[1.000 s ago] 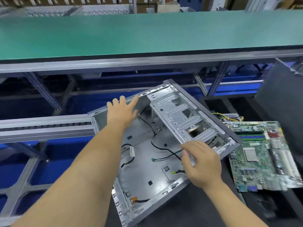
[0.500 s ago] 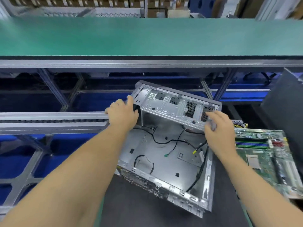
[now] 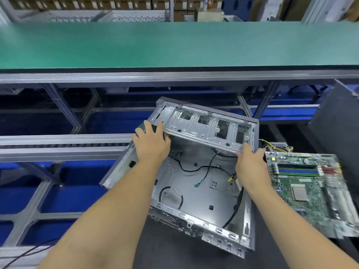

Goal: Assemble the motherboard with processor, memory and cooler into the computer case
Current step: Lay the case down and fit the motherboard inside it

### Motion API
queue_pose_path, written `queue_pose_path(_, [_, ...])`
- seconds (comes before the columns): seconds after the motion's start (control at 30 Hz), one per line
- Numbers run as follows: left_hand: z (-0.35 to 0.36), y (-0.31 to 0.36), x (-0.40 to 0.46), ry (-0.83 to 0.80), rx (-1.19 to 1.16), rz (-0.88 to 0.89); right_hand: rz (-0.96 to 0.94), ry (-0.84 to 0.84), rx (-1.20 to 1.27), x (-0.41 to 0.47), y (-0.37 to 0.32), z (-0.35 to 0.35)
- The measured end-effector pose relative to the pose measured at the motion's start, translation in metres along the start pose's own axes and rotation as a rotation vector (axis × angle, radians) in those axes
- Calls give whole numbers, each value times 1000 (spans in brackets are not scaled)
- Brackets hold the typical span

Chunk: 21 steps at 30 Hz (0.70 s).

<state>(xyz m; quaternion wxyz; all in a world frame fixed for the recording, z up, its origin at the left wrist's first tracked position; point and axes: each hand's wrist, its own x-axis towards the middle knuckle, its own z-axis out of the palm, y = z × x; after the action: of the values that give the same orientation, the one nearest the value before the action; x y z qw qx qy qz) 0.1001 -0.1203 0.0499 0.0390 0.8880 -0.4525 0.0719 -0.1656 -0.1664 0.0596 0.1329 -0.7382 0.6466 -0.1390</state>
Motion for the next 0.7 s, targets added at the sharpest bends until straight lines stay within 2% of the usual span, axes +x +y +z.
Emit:
queue_pose_path(0.13, [-3,9,-16,-17,69,-74,-90,-54,-31,31,10,-6])
queue_pose_path(0.3, [-11,18,-39,-127,139,-138,-204,-105,-44,67,17,-17])
queue_pose_path(0.43, [-22,7,-30,-104,38,-55,-202,-119,23,64,23,-19])
queue_pose_path(0.53, [-19,5,-14,-159,1,16,-128,-113,-15,51,36,-14])
queue_pose_path(0.7, [0,2,-12,-147,138,71,-83,-86,-124,45,41,-9])
